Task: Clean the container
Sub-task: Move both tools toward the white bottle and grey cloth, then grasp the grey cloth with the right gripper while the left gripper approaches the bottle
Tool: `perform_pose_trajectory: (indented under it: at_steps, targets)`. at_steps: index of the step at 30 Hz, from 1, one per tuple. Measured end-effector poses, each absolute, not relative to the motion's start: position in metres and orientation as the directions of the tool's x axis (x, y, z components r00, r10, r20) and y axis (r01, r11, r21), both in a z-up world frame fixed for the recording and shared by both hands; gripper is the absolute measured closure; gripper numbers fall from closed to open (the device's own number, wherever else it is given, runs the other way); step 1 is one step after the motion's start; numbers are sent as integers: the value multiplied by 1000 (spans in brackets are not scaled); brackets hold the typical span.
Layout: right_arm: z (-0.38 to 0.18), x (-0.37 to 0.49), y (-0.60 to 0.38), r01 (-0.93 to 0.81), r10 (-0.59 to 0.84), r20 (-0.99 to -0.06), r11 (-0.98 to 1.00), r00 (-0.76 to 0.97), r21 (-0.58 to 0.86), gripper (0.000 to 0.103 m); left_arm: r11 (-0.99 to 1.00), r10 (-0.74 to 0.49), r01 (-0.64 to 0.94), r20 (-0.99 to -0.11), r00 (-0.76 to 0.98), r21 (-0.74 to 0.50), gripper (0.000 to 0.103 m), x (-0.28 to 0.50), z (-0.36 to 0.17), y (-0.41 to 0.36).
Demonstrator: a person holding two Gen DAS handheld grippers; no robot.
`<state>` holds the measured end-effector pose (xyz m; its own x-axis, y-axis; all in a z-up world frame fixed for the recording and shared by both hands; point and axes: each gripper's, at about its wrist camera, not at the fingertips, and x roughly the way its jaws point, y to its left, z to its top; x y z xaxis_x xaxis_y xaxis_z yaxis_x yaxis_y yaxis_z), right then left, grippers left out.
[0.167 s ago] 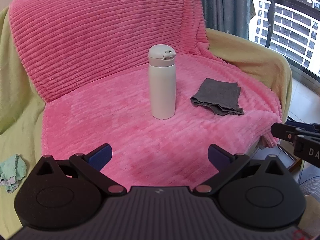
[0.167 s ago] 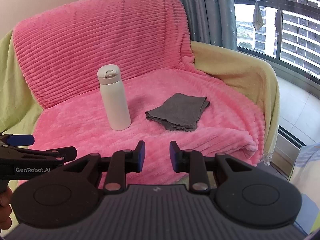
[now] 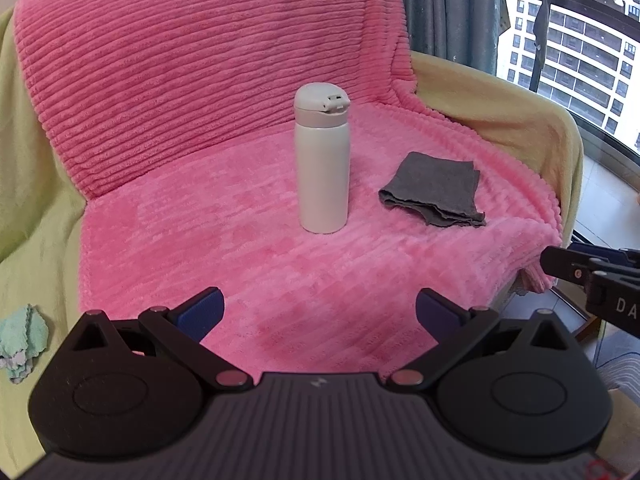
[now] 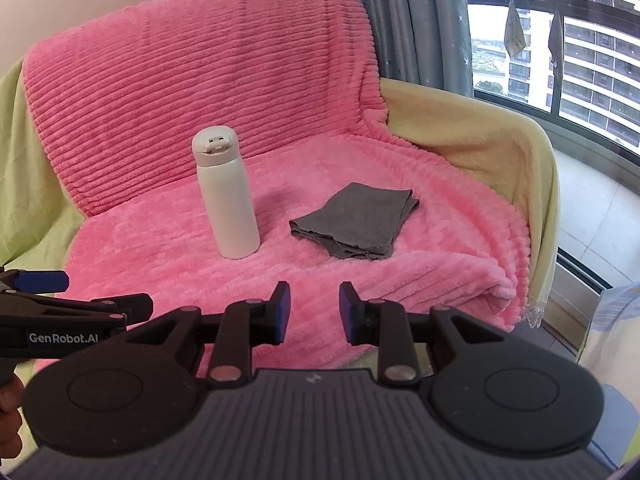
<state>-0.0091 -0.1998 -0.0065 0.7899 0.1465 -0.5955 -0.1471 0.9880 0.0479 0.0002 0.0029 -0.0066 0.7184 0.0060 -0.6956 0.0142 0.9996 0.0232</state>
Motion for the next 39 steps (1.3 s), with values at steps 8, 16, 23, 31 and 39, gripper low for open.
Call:
perform_pose_trajectory:
  at_steps: [8, 16, 23, 31, 39]
  targets:
    - [-28, 7, -207, -175, 167, -596, 983, 785, 45, 79, 998, 31, 13, -711, 702, 56, 0, 14, -28, -2]
    - [-63, 79, -175, -336, 190, -568, 928, 801, -162, 79, 996, 54, 15, -727, 685, 88, 0, 49, -63, 13]
    - [-123, 144, -122, -485, 100, -622, 725, 777, -489, 82, 995, 40, 41, -717, 696, 95, 0, 88, -81, 24]
    - [-175, 185, -119, -508, 28, -648, 648, 761, -568, 83, 994, 18, 65, -694, 720, 93, 0, 127, -102, 32]
    - [-161, 204, -151, -437, 115, -651, 825, 750, -358, 95, 991, 8, 78, -633, 774, 108, 2, 158, -105, 21]
